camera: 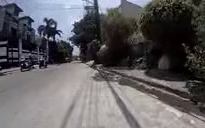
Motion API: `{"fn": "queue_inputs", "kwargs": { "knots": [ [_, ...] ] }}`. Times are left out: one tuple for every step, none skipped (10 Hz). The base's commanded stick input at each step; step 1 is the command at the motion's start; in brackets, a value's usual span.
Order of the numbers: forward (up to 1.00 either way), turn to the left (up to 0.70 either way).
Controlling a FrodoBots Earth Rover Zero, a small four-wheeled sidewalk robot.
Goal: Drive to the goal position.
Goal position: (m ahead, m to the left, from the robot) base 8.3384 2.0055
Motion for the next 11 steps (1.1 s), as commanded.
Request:
{"fn": "queue_inputs", "kwargs": {
  "knots": [
    [1.0,0.0],
    [1.0,0.0],
    [1.0,0.0],
    [1.0,-0.05],
    [1.0,-0.19],
    [1.0,-0.27],
    [1.0,-0.12],
    [1.0,0.0],
    [1.0,0.0],
    [1.0,0.01],
    [1.0,0.18]
  ]
}}
